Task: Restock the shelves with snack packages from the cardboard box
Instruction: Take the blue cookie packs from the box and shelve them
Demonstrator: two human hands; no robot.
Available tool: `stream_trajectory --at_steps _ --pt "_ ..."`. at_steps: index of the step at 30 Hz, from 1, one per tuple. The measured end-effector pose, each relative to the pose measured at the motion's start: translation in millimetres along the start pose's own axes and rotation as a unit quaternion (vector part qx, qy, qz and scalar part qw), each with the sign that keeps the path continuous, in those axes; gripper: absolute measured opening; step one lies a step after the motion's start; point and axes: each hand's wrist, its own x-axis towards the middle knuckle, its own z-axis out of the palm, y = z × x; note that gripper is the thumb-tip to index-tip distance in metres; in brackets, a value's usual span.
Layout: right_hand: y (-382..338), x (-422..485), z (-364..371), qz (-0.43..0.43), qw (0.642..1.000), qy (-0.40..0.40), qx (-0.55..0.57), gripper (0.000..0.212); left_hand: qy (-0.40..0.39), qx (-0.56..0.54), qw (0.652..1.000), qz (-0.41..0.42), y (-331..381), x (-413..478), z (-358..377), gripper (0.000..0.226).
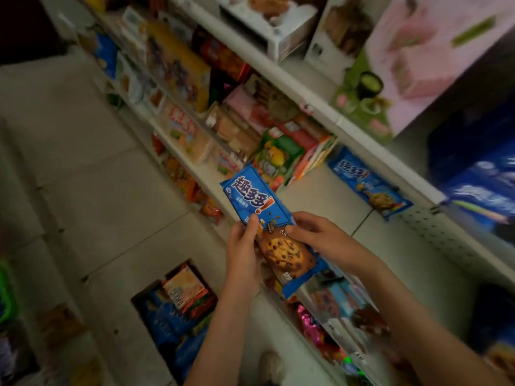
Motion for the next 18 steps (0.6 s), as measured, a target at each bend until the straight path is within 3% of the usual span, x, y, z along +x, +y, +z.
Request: stream_trajectory --at_steps 4,11,14,18 --pt "11.0 -23.9 -42.4 0.022 0.997 0.075 0.015 0.007 -0.028 0.039 0.997 -0.056 -16.1 -5.8 45.2 0.024" --pt "64.7 -24.6 -102.7 0.082 0.983 0.163 0.004 0.015 -0.099 0.143 0.974 -0.147 -43.0 25.1 95.6 0.044" --pt "90.4 -7.3 -120.3 0.094 0.977 0.189 -0.003 0.027 -0.138 0.143 0.972 -0.126 -53.4 46.9 108.3 0.054" --pt "116.2 21.0 -146.4 0.104 0.972 0.212 -0.015 0.035 -0.197 0.237 0.951 -0.010 -82.8 83.5 121.4 0.058"
